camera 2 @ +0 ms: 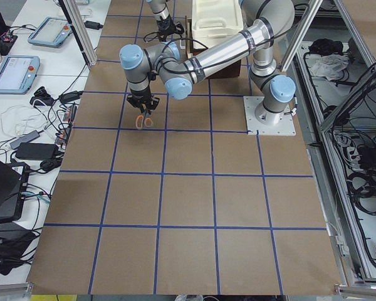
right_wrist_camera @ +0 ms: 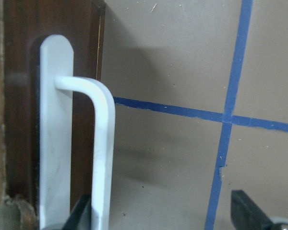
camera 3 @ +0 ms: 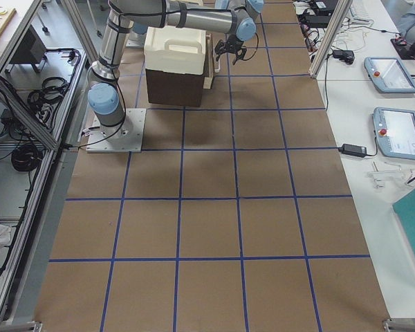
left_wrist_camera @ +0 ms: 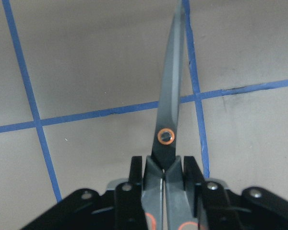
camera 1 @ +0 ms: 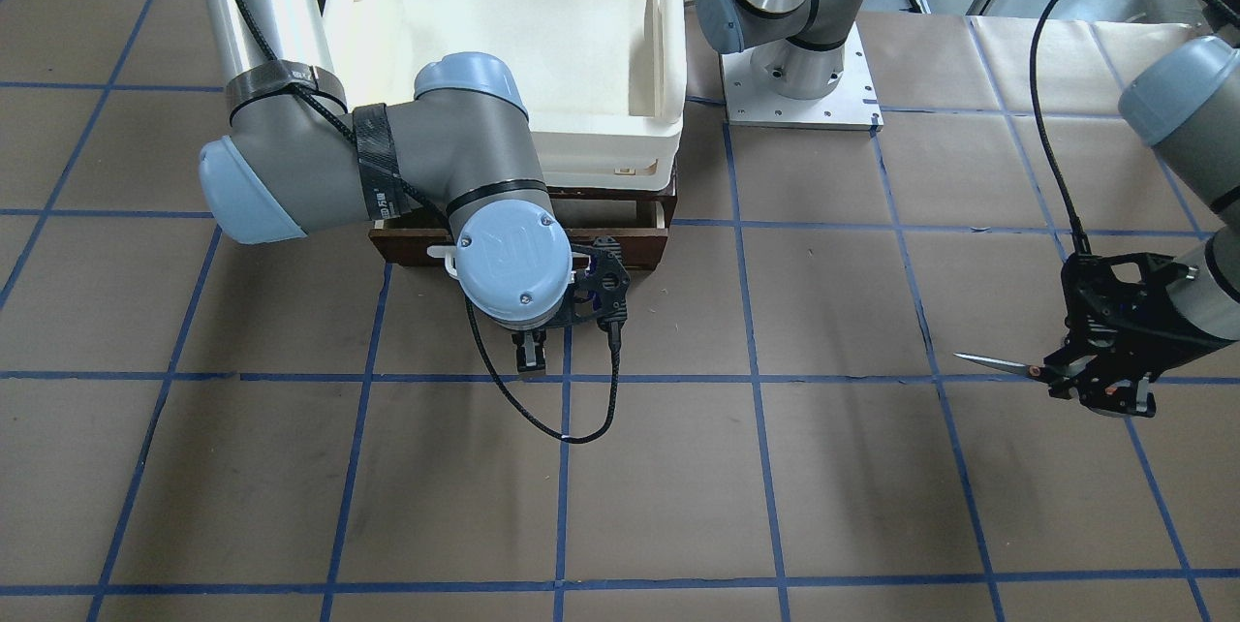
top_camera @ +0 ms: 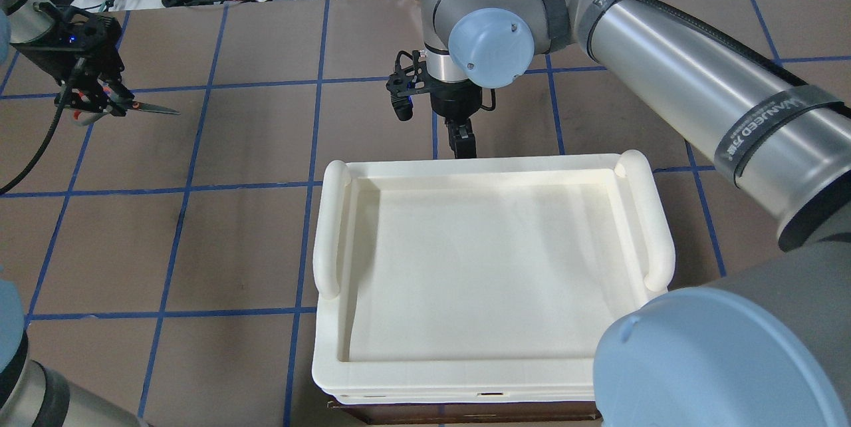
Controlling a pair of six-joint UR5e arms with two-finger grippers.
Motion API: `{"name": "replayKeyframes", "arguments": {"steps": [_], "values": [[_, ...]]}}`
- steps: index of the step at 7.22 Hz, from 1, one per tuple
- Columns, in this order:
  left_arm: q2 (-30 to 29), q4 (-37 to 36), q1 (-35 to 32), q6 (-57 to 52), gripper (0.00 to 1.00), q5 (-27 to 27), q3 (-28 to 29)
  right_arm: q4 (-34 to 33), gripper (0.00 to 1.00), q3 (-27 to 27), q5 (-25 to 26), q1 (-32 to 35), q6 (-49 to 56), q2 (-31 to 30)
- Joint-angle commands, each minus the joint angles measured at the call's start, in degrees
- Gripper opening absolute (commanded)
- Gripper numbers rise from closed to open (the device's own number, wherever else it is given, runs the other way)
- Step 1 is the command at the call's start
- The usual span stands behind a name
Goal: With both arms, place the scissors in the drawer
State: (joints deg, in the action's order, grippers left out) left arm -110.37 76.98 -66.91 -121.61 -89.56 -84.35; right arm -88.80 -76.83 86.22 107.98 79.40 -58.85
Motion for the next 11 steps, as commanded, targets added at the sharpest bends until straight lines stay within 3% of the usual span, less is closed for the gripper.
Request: {"name": "replayKeyframes", "arguments": {"steps": [1, 11], "values": [[0.86, 0.27, -0.77, 0.58, 0.00, -1.58, -0.20, -1.63, 1.00, 0.46, 0.00, -0.32, 0.14, 0.58], [0.77, -0.08, -0.85, 0.58, 0.00, -1.67, -0.55, -6.03, 1.00, 4.32, -0.08, -2.43, 0.84, 2.60]]}}
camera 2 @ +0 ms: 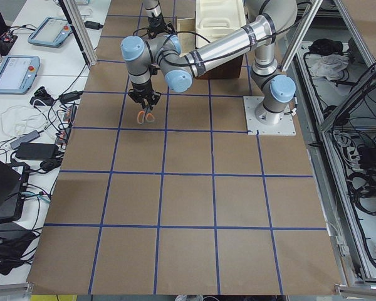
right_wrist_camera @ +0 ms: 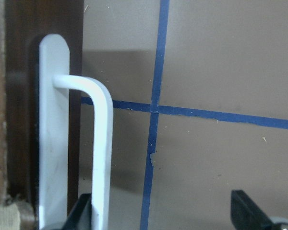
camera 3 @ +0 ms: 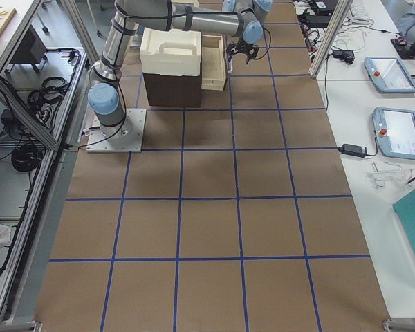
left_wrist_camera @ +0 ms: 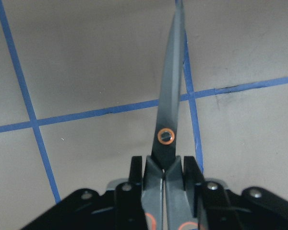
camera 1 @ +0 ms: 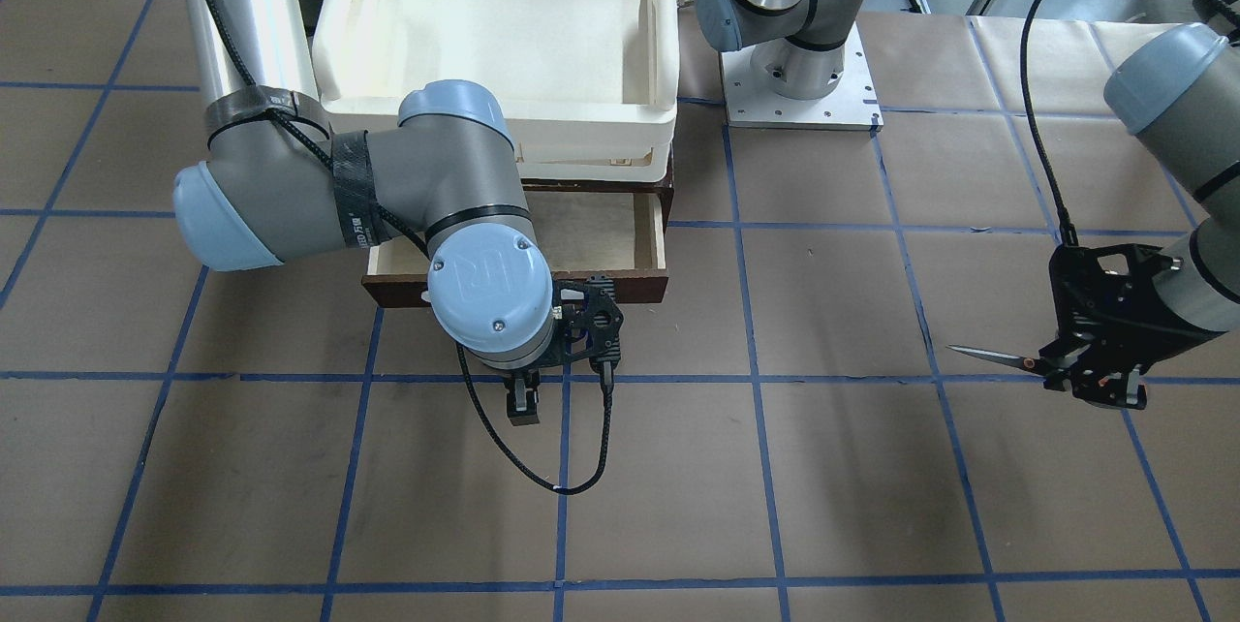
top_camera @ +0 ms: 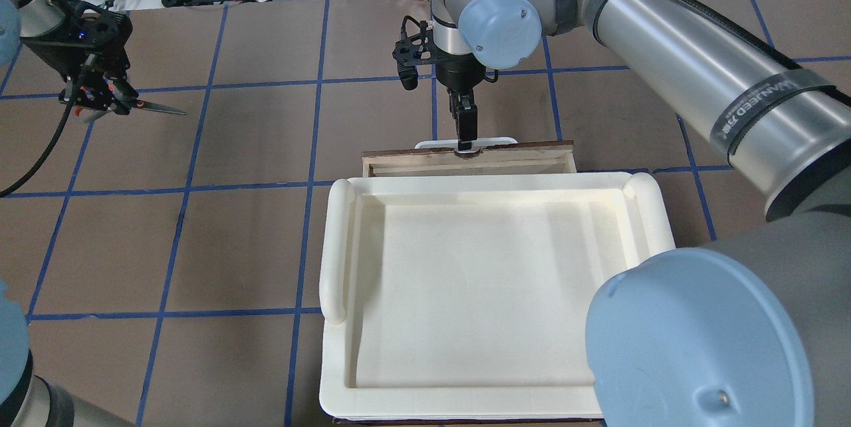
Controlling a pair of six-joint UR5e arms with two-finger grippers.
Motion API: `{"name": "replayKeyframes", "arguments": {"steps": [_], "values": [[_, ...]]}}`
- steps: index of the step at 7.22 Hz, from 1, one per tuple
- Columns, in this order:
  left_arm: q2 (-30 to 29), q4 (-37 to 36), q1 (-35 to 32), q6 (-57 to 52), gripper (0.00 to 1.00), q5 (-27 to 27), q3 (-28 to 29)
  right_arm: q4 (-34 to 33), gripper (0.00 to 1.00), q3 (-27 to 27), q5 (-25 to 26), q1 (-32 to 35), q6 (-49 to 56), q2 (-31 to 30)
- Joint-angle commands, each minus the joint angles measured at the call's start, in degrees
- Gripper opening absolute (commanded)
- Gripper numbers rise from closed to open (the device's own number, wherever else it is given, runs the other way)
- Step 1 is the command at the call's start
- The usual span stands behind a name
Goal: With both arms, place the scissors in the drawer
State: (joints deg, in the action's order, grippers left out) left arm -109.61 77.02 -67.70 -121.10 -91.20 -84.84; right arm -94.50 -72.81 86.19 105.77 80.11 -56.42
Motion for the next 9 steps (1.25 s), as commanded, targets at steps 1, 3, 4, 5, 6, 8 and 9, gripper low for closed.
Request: {"name": "replayKeyframes", "arguments": {"steps": [1, 3, 4, 5, 6, 8, 9], "values": [[-0.17, -0.11, -0.07, 0.07, 0.00, 0.06, -0.06, -3.04, 1.00, 0.21, -0.15, -0.21, 0.05, 0.86], [-0.26, 0.06, -0.07, -0.02, 0.00, 0.06, -0.06, -4.38, 1.00, 0.65, -0.24, -0.21, 0.14, 1.49], [-0.26, 0.15, -0.07, -0.02, 0.00, 0.06, -0.06, -4.38, 1.00, 1.61, -0.41, -0.21, 0.05, 1.83], [-0.35, 0.15, -0.07, 0.07, 0.00, 0.06, -0.15, -4.38, 1.00, 2.49, -0.50, -0.21, 0.05, 2.27], [-0.35, 0.15, -0.07, -0.02, 0.00, 0.06, -0.15, -4.38, 1.00, 2.76, -0.50, -0.21, 0.05, 2.36], [-0.52, 0.15, -0.07, 0.07, 0.00, 0.06, -0.15, -4.38, 1.00, 2.85, -0.68, -0.39, 0.05, 2.54], [-0.61, 0.15, -0.07, 0.07, 0.00, 0.06, -0.15, -4.64, 1.00, 2.93, -0.68, -0.56, -0.04, 2.80]]}}
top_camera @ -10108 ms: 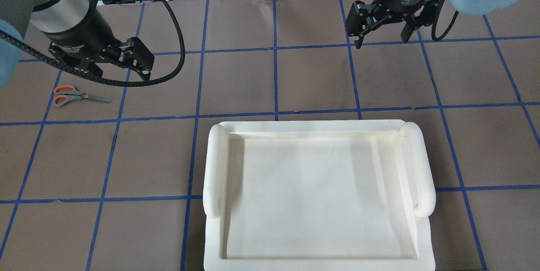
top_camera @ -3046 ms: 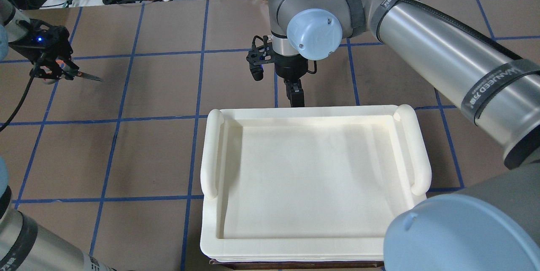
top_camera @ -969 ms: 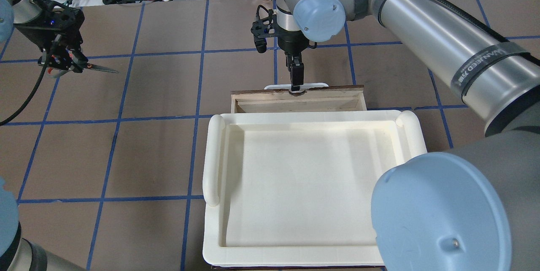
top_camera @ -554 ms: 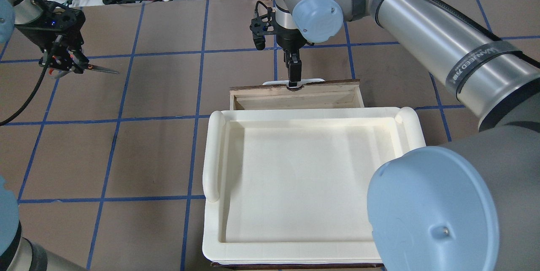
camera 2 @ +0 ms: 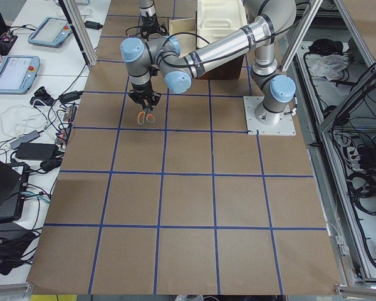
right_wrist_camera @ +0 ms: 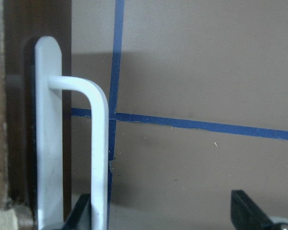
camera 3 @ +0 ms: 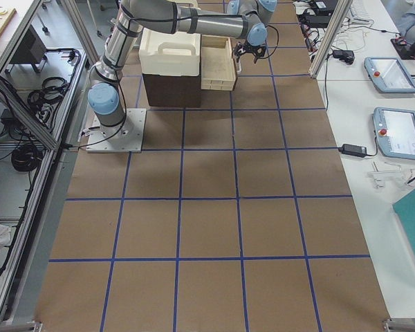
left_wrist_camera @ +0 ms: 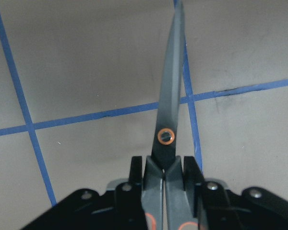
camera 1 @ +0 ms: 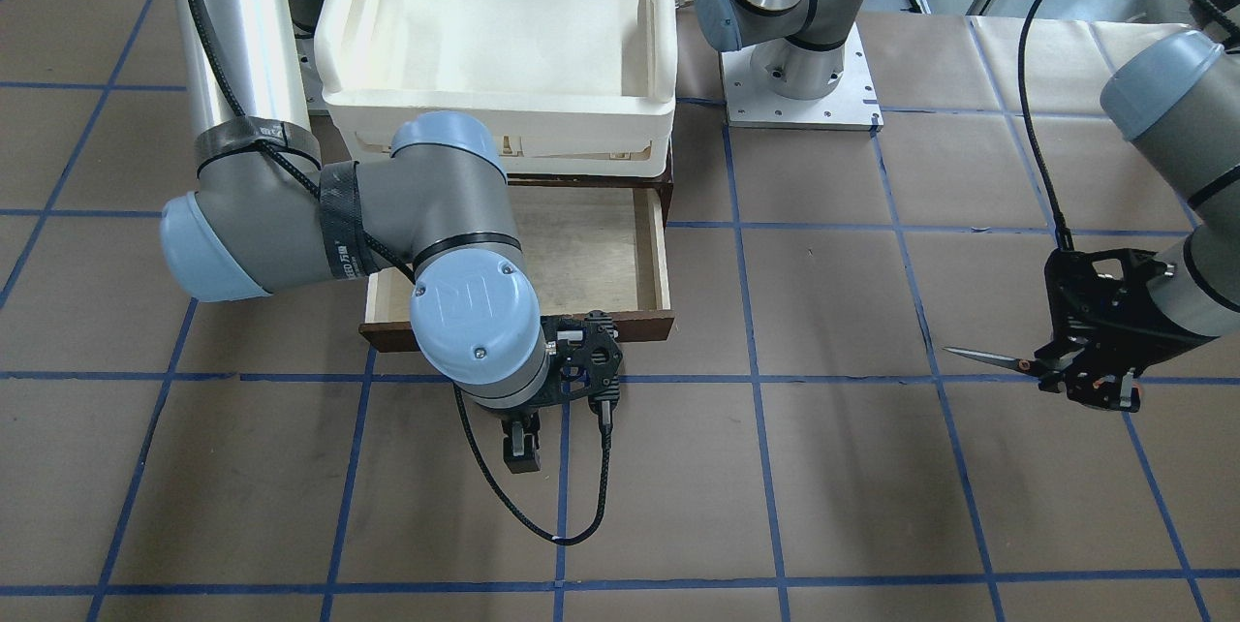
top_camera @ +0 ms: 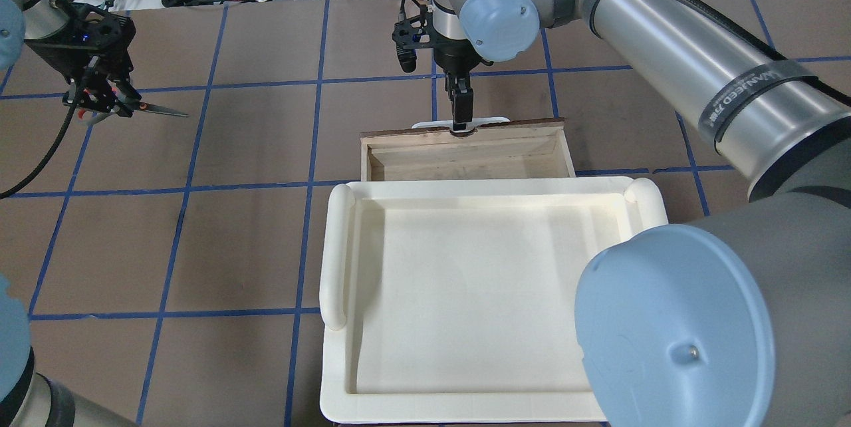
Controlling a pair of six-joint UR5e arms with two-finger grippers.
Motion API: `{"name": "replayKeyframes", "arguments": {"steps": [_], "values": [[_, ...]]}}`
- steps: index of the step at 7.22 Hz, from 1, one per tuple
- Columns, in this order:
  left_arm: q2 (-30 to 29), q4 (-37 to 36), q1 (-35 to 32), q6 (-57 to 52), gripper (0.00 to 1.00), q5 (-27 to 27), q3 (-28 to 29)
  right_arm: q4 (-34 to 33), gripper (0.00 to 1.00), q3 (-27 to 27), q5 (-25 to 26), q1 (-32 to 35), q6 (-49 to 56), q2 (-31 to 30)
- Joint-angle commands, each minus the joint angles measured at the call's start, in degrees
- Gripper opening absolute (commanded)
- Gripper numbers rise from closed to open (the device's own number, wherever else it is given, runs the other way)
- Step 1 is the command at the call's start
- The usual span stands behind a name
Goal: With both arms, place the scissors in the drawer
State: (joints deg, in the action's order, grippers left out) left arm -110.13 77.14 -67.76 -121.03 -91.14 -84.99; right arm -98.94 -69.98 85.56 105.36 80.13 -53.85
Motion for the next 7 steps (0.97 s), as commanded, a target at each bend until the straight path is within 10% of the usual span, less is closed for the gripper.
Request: {"name": "replayKeyframes", "arguments": {"steps": [1, 7], "values": [[-0.09, -0.06, 0.00, 0.01, 0.00, 0.00, 0.00, -0.81, 1.00, 0.28, -0.04, -0.50, -0.07, 0.41], [-0.18, 0.28, -0.09, 1.23, 0.00, 0.00, 0.00, -0.73, 1.00, -0.07, -0.13, -0.59, -5.58, -1.60]]}}
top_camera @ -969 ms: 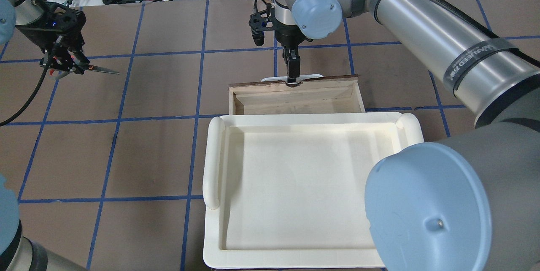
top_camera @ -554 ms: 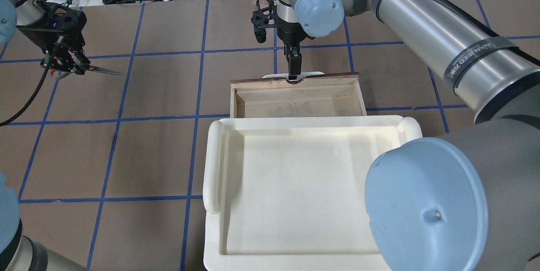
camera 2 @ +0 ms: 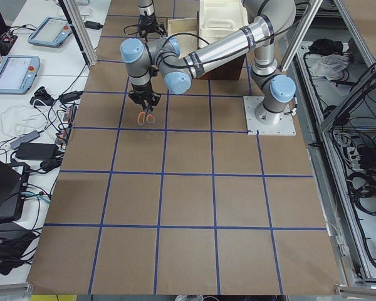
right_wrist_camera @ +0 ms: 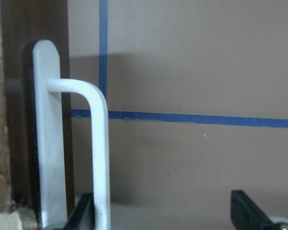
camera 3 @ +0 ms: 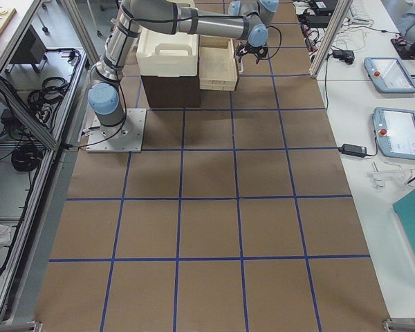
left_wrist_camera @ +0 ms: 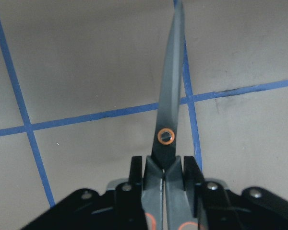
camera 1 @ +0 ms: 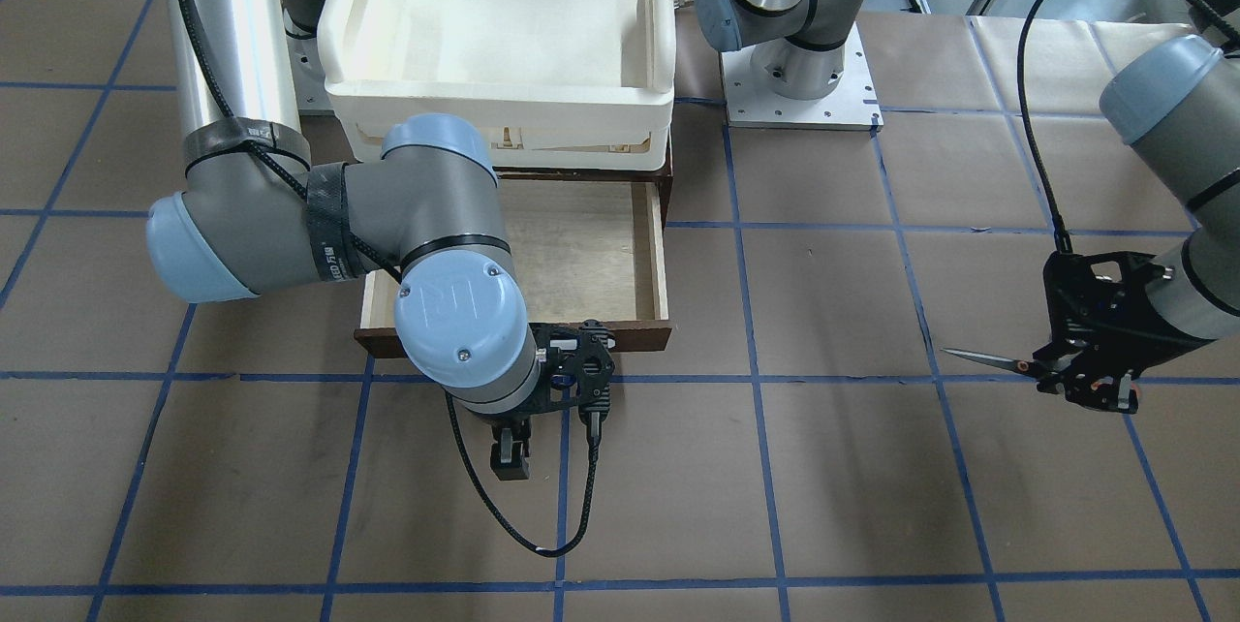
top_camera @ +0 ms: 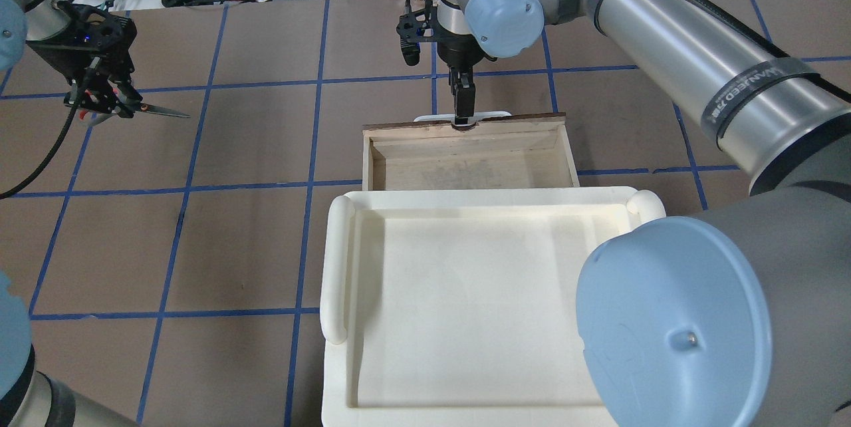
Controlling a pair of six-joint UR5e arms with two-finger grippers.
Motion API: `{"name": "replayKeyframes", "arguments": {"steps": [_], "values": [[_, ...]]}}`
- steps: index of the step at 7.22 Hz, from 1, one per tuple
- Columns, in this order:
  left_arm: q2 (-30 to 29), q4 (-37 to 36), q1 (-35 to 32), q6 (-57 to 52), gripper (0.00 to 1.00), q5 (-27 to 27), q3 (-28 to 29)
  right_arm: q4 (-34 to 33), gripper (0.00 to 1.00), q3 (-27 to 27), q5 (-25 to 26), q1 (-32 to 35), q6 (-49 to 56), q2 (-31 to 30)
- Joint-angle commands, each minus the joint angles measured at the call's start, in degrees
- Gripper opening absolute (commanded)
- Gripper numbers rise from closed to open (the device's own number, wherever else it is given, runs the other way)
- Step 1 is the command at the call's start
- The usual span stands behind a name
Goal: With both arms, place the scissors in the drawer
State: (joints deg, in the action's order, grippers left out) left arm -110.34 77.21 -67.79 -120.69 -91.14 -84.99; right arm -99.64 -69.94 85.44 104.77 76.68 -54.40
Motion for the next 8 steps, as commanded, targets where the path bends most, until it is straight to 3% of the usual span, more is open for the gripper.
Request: {"name": "replayKeyframes", "arguments": {"steps": [1, 4, 7, 8], "values": [[-0.05, 0.14, -0.24, 1.07, 0.00, 0.09, 0.00, -0.02, 1.00, -0.11, -0.10, 0.00, -5.98, -2.62], [1.79, 2.50, -5.40, 7.72, 0.00, 0.09, 0.00, 1.81, 1.00, -2.64, 1.13, -4.63, -12.42, -11.92], [2.84, 3.13, -15.58, 16.14, 0.00, 1.05, -0.09, 7.10, 1.00, -10.72, 1.40, -9.31, -16.98, -28.95], [3.46, 3.13, -19.89, 20.36, 0.00, 1.06, -0.09, 7.79, 1.00, -12.84, 1.31, -10.19, -24.83, -32.57]]}}
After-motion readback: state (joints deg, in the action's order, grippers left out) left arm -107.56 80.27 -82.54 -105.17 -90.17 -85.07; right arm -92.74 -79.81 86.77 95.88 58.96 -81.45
